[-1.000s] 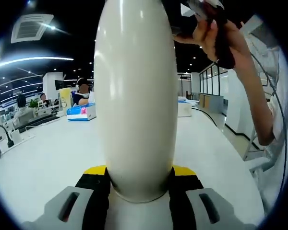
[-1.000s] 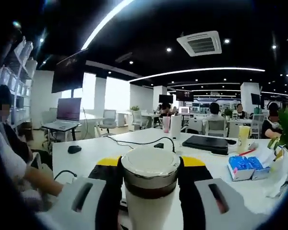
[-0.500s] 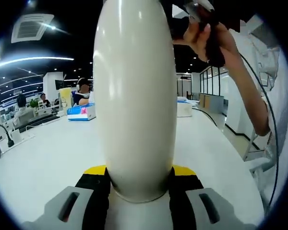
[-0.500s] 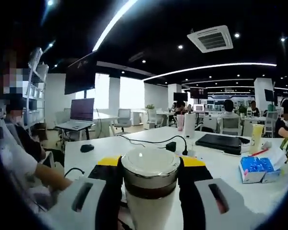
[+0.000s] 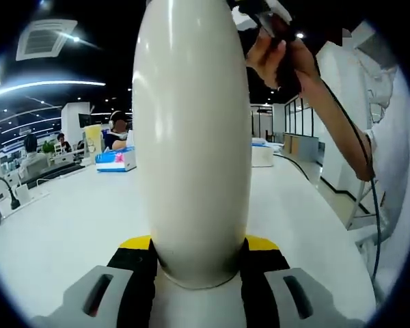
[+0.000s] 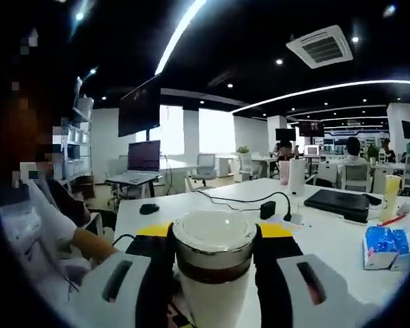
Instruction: Grasp the water cup twist off the cup lid place the cup lid on the table
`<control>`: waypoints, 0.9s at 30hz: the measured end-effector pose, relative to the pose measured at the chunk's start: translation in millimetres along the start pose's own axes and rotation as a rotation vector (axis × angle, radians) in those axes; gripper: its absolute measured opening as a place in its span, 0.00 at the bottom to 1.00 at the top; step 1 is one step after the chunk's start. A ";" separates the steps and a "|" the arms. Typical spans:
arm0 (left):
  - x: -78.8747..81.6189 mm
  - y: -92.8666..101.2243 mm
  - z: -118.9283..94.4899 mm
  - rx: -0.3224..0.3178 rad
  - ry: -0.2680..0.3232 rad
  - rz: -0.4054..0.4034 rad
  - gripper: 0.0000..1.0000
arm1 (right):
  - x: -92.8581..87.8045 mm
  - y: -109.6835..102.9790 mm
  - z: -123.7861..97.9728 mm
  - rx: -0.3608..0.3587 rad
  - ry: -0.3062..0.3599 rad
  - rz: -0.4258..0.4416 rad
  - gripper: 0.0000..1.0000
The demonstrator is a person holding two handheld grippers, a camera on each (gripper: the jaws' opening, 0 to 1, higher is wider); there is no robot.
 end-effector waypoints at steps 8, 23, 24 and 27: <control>0.1 0.5 0.1 0.000 0.000 0.000 0.49 | 0.5 -3.4 0.1 0.084 -0.004 -0.042 0.48; -0.2 0.7 0.5 -0.001 -0.001 0.000 0.49 | -0.2 -2.5 0.4 0.205 0.000 -0.014 0.48; -0.2 0.6 0.5 0.000 -0.001 0.000 0.49 | -0.3 -2.9 0.3 0.202 -0.003 -0.014 0.48; -0.1 0.5 0.7 0.000 0.000 0.001 0.49 | -0.6 -4.5 -0.1 0.196 -0.010 -0.026 0.48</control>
Point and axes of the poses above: the point that each gripper's makers call its tool centre point, and the gripper's own axes: z roughly forward along the fingers, y roughly to its right, x roughly out of its top, the point moved 3 cm from there along -z, roughly backward along the fingers, and after that the axes turned 8 degrees about -z, right-handed, at the moved point
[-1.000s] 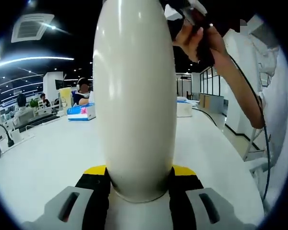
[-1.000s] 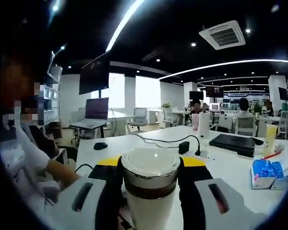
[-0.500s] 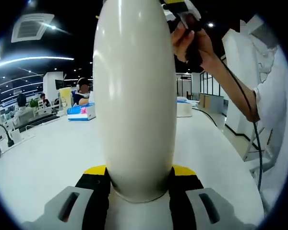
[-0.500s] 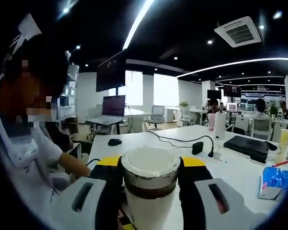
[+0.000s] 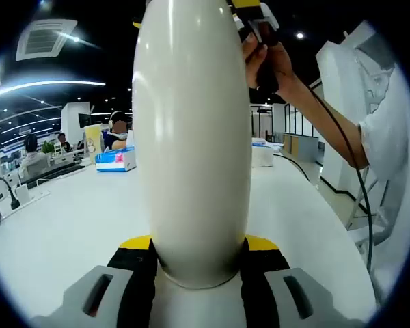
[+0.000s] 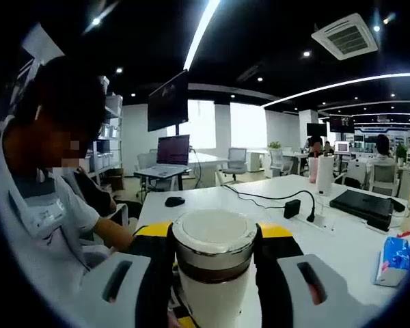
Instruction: Grasp the water cup twist off the cup lid place the cup lid on the table
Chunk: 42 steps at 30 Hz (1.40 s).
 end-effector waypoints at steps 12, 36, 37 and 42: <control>0.6 0.2 0.4 -0.003 0.000 0.005 0.49 | 0.2 3.9 -1.2 -0.147 -0.078 0.041 0.66; 1.1 -0.2 1.2 -0.003 0.001 0.009 0.49 | 10.8 -12.0 -22.9 -1.072 0.045 0.010 0.73; 1.1 -0.2 1.2 -0.003 0.001 0.009 0.49 | 10.7 -11.3 -21.0 -1.076 0.043 0.010 0.72; 1.4 -0.6 1.1 -0.004 0.001 0.011 0.49 | 7.7 -6.9 -12.3 -1.063 0.041 0.029 0.64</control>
Point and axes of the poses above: the point that each gripper's makers call its tool centre point, and the gripper's own axes: z roughly forward along the fingers, y roughly to its right, x roughly out of its top, the point moved 3 cm from there along -z, roughly backward along the fingers, and after that the axes turned 8 degrees about -z, right-handed, at the moved point
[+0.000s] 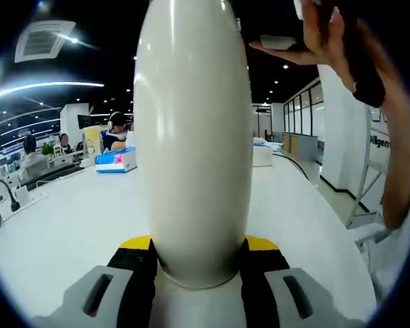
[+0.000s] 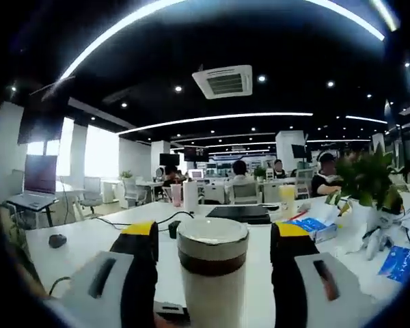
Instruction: Grasp the water cup twist off the cup lid place the cup lid on the table
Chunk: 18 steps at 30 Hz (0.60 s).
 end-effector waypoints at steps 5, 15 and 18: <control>0.1 -0.1 -0.3 -0.001 0.000 0.001 0.49 | 4.5 1.2 -0.5 0.007 0.021 -0.003 0.48; 0.7 0.0 -1.0 -0.002 0.001 0.005 0.49 | 7.5 -4.4 -3.6 0.038 -0.002 -0.046 0.45; 1.0 0.5 -1.2 -0.004 0.002 0.010 0.49 | 8.3 -6.6 -6.1 0.039 -0.001 -0.076 0.45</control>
Point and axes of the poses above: the point that each gripper's makers call its tool centre point, and the gripper's own axes: z roughly forward along the fingers, y roughly to its right, x roughly out of its top, the point moved 3 cm from there along -z, roughly backward along the fingers, and after that the axes turned 8 degrees about -z, right-handed, at the moved point
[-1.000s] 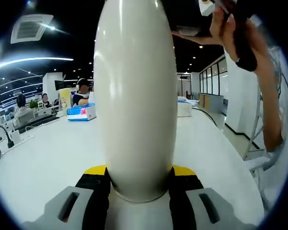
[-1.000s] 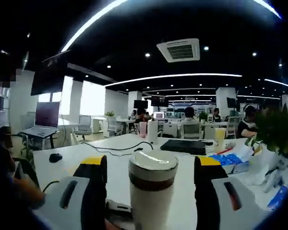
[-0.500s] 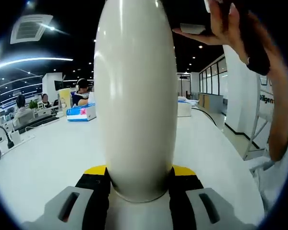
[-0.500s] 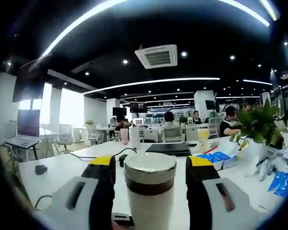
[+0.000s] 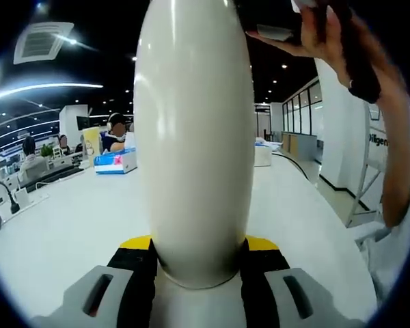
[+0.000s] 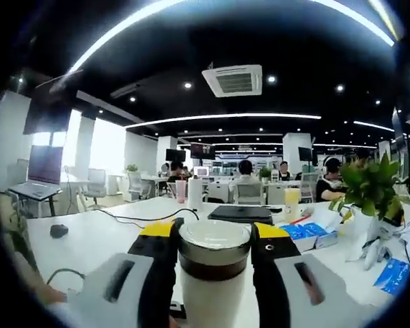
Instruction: Grasp the water cup twist off the cup lid place the cup lid on the table
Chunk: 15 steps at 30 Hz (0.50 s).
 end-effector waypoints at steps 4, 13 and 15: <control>-0.1 -0.1 0.1 0.001 -0.001 -0.004 0.49 | -0.8 1.0 1.4 0.018 0.012 -0.013 0.45; -0.2 -0.2 0.7 -0.003 -0.001 -0.007 0.49 | -3.7 7.9 0.8 0.094 -0.005 0.042 0.45; -0.2 0.2 0.7 -0.003 -0.001 -0.008 0.49 | -4.0 7.1 0.8 0.103 -0.008 0.039 0.45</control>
Point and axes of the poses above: the point that each gripper's makers call its tool centre point, and the gripper's own axes: z roughly forward along the fingers, y roughly to its right, x roughly out of its top, the point moved 3 cm from there along -z, roughly backward along the fingers, and after that the axes turned 8 degrees about -z, right-handed, at the moved point
